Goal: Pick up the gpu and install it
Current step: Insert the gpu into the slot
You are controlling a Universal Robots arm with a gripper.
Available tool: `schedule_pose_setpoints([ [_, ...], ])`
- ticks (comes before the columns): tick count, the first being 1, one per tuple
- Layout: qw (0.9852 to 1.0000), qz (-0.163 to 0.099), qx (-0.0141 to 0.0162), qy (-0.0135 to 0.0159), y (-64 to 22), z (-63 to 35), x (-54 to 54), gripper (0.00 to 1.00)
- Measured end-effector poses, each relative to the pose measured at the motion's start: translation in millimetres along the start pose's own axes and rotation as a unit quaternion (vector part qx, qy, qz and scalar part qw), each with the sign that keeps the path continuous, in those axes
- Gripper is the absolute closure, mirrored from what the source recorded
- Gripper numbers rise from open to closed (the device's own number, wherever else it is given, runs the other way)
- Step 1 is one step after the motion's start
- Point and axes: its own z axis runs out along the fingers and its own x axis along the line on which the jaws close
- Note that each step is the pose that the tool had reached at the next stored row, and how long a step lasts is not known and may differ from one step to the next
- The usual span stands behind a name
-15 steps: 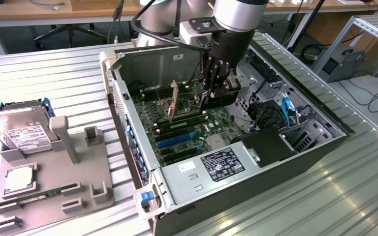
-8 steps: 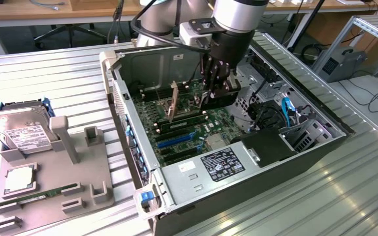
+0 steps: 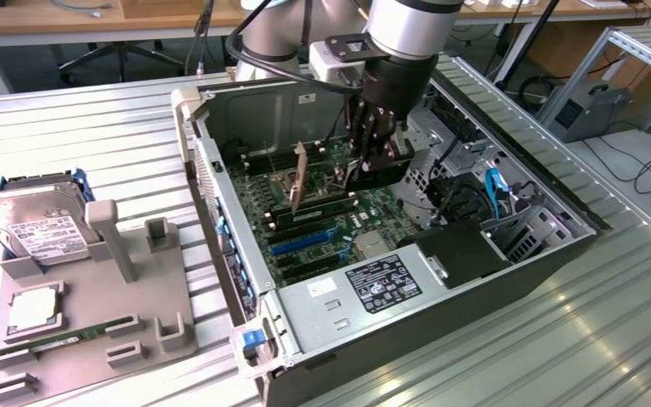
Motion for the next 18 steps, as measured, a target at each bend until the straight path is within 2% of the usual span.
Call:
schedule_pose_setpoints([
  [18,1.0000,0.000,0.0000,0.0000,-0.1,4.5,1.8,0.74],
])
